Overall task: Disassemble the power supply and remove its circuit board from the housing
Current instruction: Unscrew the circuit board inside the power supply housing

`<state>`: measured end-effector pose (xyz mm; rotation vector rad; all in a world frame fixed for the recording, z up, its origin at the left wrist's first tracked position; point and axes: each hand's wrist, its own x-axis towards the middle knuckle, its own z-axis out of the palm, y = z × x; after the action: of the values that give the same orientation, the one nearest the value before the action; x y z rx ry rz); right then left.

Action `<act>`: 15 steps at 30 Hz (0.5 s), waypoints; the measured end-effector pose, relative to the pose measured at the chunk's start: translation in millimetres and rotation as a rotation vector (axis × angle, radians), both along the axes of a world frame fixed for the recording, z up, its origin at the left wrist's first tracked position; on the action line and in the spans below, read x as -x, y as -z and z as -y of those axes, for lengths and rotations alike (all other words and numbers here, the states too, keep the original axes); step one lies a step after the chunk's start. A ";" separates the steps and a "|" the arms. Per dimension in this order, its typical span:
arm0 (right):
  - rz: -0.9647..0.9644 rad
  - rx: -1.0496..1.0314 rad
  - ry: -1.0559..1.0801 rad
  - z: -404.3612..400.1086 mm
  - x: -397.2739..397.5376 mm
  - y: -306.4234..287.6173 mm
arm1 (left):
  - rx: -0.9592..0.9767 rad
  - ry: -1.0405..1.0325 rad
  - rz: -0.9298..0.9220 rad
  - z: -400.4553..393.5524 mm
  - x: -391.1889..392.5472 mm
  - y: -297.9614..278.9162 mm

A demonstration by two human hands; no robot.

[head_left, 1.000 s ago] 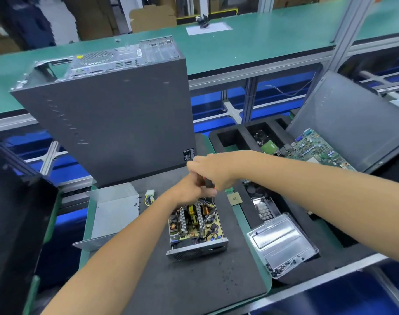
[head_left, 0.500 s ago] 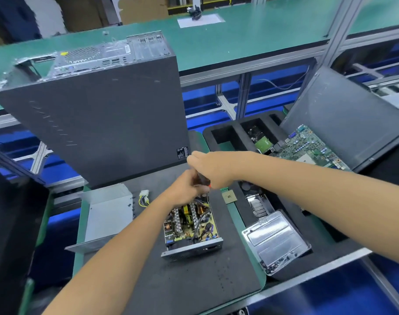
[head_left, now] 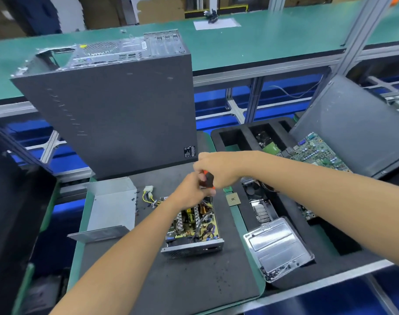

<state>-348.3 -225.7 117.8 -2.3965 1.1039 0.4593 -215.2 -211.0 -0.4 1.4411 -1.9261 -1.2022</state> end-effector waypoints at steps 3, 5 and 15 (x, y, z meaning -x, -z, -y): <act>-0.021 0.116 0.118 -5.2 -7.5 3.0 | 0.040 -0.065 -0.046 -1.5 2.2 -2.2; -0.152 0.328 0.080 -8.5 -15.2 6.1 | 0.029 -0.134 -0.039 -2.4 2.8 -2.6; -0.080 0.071 0.063 -7.2 -2.6 -0.3 | 0.048 -0.070 -0.056 -6.9 3.9 -1.6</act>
<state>-345.7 -218.5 118.0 -2.4146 1.2461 0.5069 -219.1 -204.1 1.2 1.4236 -1.8391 -1.1453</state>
